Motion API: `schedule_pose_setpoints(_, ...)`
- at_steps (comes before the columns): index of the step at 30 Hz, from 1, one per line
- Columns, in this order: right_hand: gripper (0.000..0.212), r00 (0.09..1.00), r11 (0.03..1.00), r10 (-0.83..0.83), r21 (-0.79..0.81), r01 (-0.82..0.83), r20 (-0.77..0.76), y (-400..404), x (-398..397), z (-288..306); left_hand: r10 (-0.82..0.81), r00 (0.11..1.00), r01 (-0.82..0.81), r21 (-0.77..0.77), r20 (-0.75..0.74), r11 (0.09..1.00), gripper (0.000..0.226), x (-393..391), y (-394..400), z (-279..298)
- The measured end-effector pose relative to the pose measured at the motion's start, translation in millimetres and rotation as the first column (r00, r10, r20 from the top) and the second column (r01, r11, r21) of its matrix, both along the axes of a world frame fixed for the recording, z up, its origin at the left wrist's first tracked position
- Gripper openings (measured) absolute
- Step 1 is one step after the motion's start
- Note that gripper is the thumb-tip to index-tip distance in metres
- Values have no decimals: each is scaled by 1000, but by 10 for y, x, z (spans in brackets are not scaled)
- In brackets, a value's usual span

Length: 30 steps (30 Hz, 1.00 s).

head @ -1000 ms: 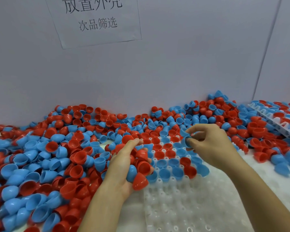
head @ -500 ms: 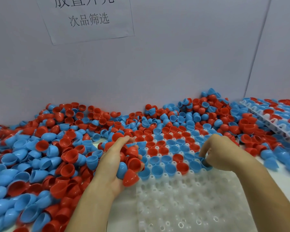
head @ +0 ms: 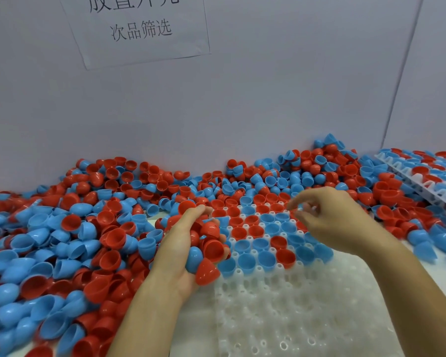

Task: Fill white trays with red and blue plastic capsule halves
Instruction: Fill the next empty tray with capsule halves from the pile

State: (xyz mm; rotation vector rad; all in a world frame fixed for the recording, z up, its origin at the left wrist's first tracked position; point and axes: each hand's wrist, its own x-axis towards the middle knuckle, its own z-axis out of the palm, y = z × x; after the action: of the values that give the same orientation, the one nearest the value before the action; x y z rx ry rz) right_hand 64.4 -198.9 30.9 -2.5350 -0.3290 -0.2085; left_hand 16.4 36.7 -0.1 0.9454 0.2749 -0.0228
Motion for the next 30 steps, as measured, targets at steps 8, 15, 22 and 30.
schedule_pose_setpoints(8,23,921,882,382,268,-387,75,863,-305,-91,-95,994,90,67,61,994,25,-11,-55,-3)
schedule_pose_setpoints(15,6,962,868,269,420,-264,48,865,-266,-67,-57,997,50,145,44,988,16,-28,-65,32)
schedule_pose_setpoints(22,16,960,108,-173,965,241,-220,220,43,-12,140,989,-138,34,-53,990,12,-21,-42,56)
schedule_pose_setpoints(30,29,961,9,-214,983,183,-177,189,4,61,141,986,-141,-1,-92,990,13,-7,-51,44)
